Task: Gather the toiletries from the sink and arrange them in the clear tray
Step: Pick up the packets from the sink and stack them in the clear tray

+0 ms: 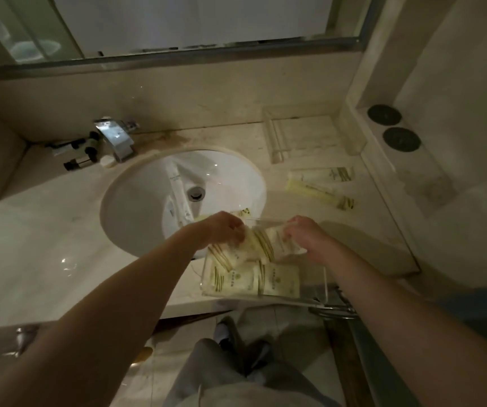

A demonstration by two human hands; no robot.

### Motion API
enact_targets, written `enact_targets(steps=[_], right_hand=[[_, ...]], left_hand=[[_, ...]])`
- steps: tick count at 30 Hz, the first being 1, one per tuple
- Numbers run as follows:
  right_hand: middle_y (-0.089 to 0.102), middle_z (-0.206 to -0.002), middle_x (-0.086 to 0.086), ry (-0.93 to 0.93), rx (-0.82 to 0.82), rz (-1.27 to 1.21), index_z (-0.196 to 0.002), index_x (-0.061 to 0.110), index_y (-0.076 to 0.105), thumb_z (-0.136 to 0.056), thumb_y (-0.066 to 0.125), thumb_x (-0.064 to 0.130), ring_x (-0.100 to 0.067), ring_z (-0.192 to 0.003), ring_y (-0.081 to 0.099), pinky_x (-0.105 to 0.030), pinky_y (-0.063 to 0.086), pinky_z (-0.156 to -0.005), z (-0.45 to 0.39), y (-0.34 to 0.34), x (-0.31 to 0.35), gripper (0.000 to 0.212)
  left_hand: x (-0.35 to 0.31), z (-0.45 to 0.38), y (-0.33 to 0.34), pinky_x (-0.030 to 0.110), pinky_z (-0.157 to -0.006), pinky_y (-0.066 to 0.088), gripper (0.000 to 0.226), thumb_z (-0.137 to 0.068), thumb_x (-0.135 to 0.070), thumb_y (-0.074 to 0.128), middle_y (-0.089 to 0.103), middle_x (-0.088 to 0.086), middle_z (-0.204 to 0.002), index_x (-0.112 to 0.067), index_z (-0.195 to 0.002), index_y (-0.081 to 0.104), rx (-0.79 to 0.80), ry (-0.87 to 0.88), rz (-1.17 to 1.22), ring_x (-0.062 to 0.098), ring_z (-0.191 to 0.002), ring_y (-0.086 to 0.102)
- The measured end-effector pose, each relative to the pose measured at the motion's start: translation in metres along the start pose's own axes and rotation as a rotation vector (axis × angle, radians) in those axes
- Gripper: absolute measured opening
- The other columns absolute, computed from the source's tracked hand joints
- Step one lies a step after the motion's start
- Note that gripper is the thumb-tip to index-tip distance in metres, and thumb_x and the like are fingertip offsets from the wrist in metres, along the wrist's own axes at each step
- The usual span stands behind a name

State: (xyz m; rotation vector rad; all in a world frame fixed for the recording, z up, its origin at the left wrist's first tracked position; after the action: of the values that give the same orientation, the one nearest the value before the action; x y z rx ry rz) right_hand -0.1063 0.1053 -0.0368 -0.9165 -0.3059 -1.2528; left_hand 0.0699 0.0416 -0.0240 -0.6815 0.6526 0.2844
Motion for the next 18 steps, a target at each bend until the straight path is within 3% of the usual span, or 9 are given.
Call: enact_targets(steps=[2,4,6,8,12,15,18], right_hand=[[0.055,-0.118,-0.011,0.074,0.085,0.04,-0.117,0.01,0.057,-0.084,0.054,0.006,-0.03,-0.108,0.053,-0.04,0.051,-0.087,0.007,0.008,-0.022,0.033],[0.055,-0.119,-0.014,0.1,0.107,0.026,-0.108,0.014,0.057,-0.087,0.053,0.005,-0.033,-0.109,0.055,-0.05,0.054,-0.089,0.009,0.012,-0.036,0.024],[0.055,-0.114,-0.01,0.072,0.076,0.048,-0.099,0.02,0.055,-0.089,0.05,0.003,-0.03,-0.104,0.057,-0.046,0.056,-0.082,0.01,0.012,-0.04,0.02],[0.051,-0.109,-0.004,0.005,0.054,0.155,-0.099,0.023,0.058,-0.089,0.05,0.003,-0.027,-0.101,0.056,-0.034,0.053,-0.07,0.011,0.011,-0.035,0.024],[0.063,-0.109,-0.002,-0.104,0.118,0.477,-0.107,0.013,0.068,-0.083,0.064,0.01,-0.023,-0.105,0.06,-0.03,0.05,-0.084,0.016,0.019,-0.025,0.024],[0.066,-0.116,-0.007,-0.133,0.171,0.673,-0.114,0.013,0.066,-0.076,0.075,0.024,-0.023,-0.102,0.062,-0.036,0.053,-0.088,0.021,0.029,-0.022,0.041],[0.057,-0.13,-0.002,-0.196,0.215,0.754,-0.131,0.021,0.051,-0.069,0.08,0.033,-0.023,-0.113,0.057,-0.035,0.049,-0.091,0.021,0.041,-0.02,0.07]], left_hand=[[-0.001,0.001,0.02,0.029,-0.079,0.048,0.012,-0.084,-0.01,0.063,0.065,0.001,-0.081,-0.019,-0.077,0.067,0.066,0.008,-0.128,0.021,-0.085,0.062],[0.0,-0.001,0.035,0.029,-0.082,0.046,0.014,-0.085,-0.014,0.064,0.067,0.006,-0.098,-0.014,-0.097,0.069,0.105,0.01,-0.249,0.023,-0.093,0.063],[-0.001,-0.003,0.043,0.028,-0.084,0.047,0.034,-0.083,-0.017,0.068,0.064,0.005,-0.114,-0.013,-0.116,0.064,0.096,0.023,-0.338,0.022,-0.1,0.062],[-0.002,-0.005,0.047,0.03,-0.087,0.05,0.038,-0.081,-0.017,0.071,0.062,0.006,-0.119,-0.014,-0.117,0.062,0.069,0.036,-0.387,0.023,-0.103,0.061],[-0.008,-0.005,0.052,0.035,-0.096,0.047,0.042,-0.082,-0.021,0.07,0.06,0.009,-0.124,-0.011,-0.121,0.06,0.047,0.071,-0.582,0.027,-0.113,0.057],[-0.005,-0.004,0.057,0.035,-0.102,0.044,0.053,-0.081,-0.019,0.072,0.056,0.007,-0.13,-0.015,-0.13,0.054,0.088,0.06,-0.603,0.026,-0.119,0.054],[-0.001,-0.002,0.061,0.035,-0.101,0.042,0.059,-0.079,-0.014,0.074,0.054,0.005,-0.133,-0.015,-0.133,0.049,0.155,0.034,-0.575,0.026,-0.122,0.052]])
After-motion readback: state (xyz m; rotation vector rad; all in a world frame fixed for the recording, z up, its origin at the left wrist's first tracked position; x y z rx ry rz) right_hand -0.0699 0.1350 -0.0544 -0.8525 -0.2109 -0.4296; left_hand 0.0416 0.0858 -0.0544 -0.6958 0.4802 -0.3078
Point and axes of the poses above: each hand's wrist, its own z-axis away from the middle knuckle, its own y-axis out of the palm, x = y × z, the point moved 9 cm from there along -z, towards the middle knuckle
